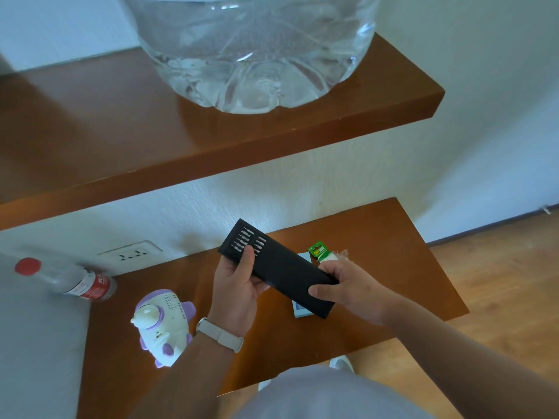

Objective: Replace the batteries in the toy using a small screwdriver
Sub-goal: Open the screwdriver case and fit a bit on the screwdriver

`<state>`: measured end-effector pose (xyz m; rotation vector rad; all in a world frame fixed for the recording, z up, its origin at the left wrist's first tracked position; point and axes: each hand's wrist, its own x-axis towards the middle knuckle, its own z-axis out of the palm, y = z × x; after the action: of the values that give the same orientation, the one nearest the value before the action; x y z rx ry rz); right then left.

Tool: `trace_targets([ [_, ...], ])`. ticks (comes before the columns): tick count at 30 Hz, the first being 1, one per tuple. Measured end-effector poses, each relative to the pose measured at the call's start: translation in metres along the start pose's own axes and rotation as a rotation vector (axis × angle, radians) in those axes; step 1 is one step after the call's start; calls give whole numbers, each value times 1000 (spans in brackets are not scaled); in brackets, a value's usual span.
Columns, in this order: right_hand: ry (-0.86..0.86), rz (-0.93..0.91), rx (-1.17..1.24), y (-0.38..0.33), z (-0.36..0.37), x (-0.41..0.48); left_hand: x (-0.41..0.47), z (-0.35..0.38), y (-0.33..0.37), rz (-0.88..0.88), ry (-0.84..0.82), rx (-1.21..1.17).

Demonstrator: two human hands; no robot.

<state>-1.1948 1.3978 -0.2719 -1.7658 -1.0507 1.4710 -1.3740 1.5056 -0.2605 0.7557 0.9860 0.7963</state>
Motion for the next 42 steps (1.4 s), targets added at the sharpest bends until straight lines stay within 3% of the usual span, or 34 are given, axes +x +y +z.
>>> trace_targets([
  [15, -130, 87, 63, -6, -3, 3, 4, -3, -10, 31, 13, 72],
  [21, -66, 76, 139, -7, 10, 9, 5, -1, -5, 63, 4, 152],
  [34, -8, -36, 19, -16, 15, 9, 6, 0, -1, 43, 18, 120],
  [38, -46, 22, -80, -3, 10, 3, 15, -25, 24, 68, 96, 7],
  [42, -56, 97, -73, 15, -3, -7, 28, -52, 54, 121, 133, 77],
])
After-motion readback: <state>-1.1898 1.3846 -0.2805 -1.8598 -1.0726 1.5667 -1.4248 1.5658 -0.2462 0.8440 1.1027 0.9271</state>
